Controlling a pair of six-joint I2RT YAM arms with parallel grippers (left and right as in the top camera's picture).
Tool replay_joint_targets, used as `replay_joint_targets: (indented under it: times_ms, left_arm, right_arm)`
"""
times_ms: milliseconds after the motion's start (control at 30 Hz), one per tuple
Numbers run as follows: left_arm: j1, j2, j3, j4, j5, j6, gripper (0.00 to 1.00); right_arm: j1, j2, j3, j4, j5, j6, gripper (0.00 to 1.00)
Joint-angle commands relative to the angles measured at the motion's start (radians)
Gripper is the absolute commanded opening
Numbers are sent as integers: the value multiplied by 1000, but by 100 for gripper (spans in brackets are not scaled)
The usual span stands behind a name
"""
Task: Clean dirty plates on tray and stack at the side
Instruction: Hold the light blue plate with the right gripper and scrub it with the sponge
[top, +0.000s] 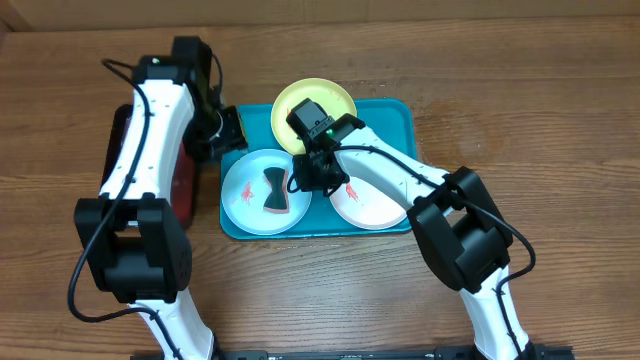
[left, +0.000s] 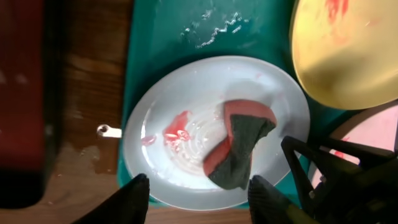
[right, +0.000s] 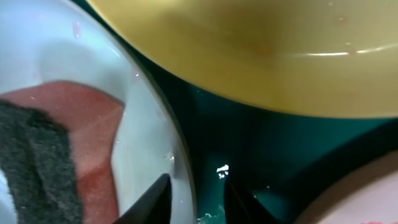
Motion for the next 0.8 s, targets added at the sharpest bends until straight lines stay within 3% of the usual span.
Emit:
replay_joint_targets:
  times_ms: [0,133,333,500,767]
  left_arm:
    - [-19,-9,-85,51,153,108,52]
    - [-37,-9,-200,154,220,127,51]
    - [-71,-9,-346,339,201,65,47]
    - [-72,-7,-383,373,185,55,44]
    - [-72,-7,-407,391,136,53,24]
  right_arm:
    - [3,2,-2,6,-5,2,23]
    - [3,2,-2,6,-5,2,13]
    - [3,2,-2,2,-6,2,13]
    - [3,2,-2,-1,-5,3,13]
    - [3,2,-2,-1,-5,2,13]
